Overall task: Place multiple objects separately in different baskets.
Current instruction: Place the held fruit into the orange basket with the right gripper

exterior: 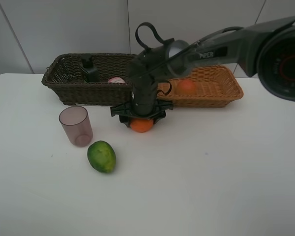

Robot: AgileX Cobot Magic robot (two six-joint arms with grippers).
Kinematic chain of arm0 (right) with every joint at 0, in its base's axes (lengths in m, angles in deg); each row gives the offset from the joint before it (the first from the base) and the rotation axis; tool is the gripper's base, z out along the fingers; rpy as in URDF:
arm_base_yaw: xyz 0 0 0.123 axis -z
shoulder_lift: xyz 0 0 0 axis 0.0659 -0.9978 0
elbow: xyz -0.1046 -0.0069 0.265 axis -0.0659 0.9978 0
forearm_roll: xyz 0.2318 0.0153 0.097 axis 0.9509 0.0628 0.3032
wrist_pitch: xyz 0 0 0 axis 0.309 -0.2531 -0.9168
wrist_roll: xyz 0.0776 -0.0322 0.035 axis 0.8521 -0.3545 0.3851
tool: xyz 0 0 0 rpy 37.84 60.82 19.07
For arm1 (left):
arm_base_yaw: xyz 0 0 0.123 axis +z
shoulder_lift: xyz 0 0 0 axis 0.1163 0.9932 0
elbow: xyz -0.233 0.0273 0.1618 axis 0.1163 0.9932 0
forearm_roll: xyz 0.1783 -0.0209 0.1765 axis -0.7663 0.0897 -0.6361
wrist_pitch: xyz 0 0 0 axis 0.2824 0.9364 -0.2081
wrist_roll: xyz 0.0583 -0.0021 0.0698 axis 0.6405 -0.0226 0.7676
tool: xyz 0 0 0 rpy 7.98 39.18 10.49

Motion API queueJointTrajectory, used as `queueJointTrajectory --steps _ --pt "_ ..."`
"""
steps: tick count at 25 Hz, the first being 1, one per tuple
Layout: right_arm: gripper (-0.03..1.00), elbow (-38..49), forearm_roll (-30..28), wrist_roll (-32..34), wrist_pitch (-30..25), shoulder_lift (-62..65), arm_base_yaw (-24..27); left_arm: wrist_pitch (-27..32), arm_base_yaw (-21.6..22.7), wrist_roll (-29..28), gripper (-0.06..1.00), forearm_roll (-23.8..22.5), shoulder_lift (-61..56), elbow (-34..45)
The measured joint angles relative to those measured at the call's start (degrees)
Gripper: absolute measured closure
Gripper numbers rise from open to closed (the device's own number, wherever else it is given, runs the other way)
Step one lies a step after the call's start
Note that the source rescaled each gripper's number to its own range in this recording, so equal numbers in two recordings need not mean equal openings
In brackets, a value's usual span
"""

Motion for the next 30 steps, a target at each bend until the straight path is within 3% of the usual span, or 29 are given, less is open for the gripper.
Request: queueJointTrajectory --steps 4,12,20,24,30 --pt "0.3 0.0 1.6 -1.6 -2.0 2.8 0.0 0.0 0.0 0.0 -0.05 0.0 0.0 0.0" --pt "0.3 0.0 3.9 -15.1 -11.9 12.7 0.6 0.0 0.0 0.0 -0.05 0.0 0.0 0.0" --pt "0.3 0.0 8.7 -26.3 -17.8 18.3 12.6 0.0 0.0 0.0 -0.05 0.0 0.0 0.0" --pt "0.3 0.0 9.1 -28.5 -17.0 18.5 20.0 0.0 0.0 0.0 -0.05 0.0 0.0 0.0" --pt "0.3 0.0 9.1 -28.8 -7.2 18.5 28.3 0.0 0.0 0.0 -0.05 0.0 0.0 0.0"
